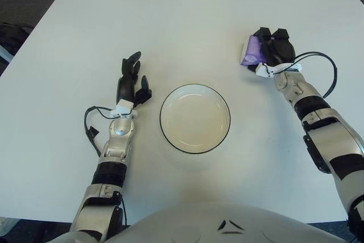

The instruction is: Put the tissue paper into the plate.

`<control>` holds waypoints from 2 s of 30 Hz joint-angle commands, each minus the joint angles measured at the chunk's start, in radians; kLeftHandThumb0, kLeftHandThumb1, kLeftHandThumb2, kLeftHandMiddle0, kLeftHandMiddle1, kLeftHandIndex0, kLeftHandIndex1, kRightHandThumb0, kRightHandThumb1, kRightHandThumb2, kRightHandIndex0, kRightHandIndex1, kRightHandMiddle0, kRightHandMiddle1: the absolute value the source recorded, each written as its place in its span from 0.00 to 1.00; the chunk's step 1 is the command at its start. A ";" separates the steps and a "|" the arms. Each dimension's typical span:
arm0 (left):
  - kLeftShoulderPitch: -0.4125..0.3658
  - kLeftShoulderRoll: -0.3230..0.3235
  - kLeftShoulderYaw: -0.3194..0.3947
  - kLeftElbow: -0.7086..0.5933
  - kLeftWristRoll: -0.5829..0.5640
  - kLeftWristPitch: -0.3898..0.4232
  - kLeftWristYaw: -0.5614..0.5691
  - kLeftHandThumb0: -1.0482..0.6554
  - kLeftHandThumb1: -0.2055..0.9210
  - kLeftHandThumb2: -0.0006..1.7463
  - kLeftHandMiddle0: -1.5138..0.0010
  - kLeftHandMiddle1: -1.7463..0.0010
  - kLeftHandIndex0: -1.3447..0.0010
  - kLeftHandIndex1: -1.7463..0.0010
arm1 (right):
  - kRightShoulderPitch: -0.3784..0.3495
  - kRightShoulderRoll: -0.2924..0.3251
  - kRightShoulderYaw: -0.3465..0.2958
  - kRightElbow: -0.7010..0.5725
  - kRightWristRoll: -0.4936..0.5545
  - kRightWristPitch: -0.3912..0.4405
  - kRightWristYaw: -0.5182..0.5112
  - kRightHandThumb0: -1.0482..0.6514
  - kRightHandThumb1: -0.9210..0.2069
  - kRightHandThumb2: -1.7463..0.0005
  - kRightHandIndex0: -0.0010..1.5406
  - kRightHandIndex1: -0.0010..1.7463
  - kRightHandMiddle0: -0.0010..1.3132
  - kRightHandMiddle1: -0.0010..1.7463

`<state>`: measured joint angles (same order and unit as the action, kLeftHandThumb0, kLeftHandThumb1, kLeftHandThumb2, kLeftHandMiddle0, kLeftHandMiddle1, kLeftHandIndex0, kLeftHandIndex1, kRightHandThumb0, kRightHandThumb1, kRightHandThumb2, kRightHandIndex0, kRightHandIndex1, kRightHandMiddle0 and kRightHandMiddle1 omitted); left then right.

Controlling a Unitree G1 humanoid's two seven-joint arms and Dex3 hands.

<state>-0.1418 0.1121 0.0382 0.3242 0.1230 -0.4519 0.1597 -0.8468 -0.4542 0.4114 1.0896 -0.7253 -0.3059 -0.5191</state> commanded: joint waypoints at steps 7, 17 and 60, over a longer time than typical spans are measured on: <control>0.102 -0.036 -0.014 0.096 0.003 0.011 0.004 0.19 1.00 0.50 0.75 1.00 1.00 0.54 | 0.072 0.018 0.009 0.041 0.023 -0.017 -0.004 0.31 0.65 0.15 0.80 1.00 0.54 1.00; 0.106 -0.035 -0.018 0.095 0.009 -0.005 0.004 0.19 1.00 0.49 0.74 0.99 1.00 0.54 | 0.115 -0.008 -0.029 -0.096 0.060 -0.042 -0.020 0.31 0.65 0.16 0.80 1.00 0.54 1.00; 0.109 -0.033 -0.017 0.095 -0.019 -0.003 -0.014 0.20 1.00 0.49 0.74 1.00 1.00 0.54 | 0.304 0.145 -0.325 -1.158 0.323 0.112 0.316 0.34 0.53 0.25 0.78 1.00 0.46 1.00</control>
<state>-0.1421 0.1135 0.0394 0.3244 0.0971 -0.4579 0.1526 -0.5564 -0.3383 0.1005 -0.0097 -0.4311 -0.2031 -0.2151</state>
